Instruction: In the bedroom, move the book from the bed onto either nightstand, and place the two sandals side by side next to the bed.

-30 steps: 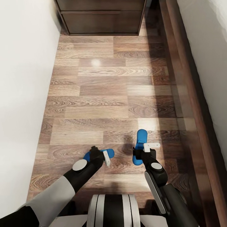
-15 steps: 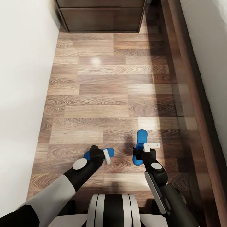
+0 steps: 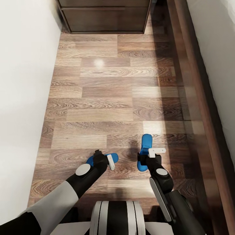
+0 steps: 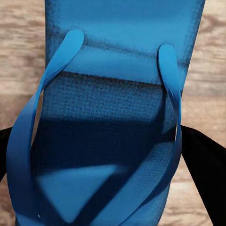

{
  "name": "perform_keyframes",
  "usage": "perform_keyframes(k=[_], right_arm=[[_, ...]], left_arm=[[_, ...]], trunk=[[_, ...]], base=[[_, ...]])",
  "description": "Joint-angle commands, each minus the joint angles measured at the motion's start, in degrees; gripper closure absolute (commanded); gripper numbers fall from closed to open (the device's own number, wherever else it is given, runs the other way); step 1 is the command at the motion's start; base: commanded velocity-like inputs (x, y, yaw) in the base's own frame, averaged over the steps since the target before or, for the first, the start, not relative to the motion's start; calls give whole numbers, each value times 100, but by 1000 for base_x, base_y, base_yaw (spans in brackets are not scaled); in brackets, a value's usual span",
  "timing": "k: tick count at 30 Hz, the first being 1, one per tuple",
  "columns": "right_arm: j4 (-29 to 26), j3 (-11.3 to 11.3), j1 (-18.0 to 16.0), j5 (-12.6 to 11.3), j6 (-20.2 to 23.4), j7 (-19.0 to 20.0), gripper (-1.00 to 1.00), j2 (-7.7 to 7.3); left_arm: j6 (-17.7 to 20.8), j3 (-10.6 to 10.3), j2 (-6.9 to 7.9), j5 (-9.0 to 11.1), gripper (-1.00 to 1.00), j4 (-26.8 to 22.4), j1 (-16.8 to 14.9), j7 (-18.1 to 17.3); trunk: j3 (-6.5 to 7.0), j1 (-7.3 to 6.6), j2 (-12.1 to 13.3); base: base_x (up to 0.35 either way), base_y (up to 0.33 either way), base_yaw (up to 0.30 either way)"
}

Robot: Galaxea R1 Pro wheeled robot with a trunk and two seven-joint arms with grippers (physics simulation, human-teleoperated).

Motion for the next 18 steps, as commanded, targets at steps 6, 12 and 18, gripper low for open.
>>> perform_keyframes(k=[6,12,18], right_arm=[[-4,-24,-3,-28,27,-50,100,3],[-4,-21,-1,-28,28,-50,100,2],[-4,15,-3,-28,29,-54,100,3]], left_arm=[[16,-7,2,-57,-100,-5,-3,-49],[18,12,5,-51,-100,21,-3,-49],[-150,381,-13,-17,-100,479,-68,0]], trunk=[[-3,-1,-1],[-3,-1,-1],[-3,-1,-1]], base=[[0,0,0],[0,0,0],[0,0,0]])
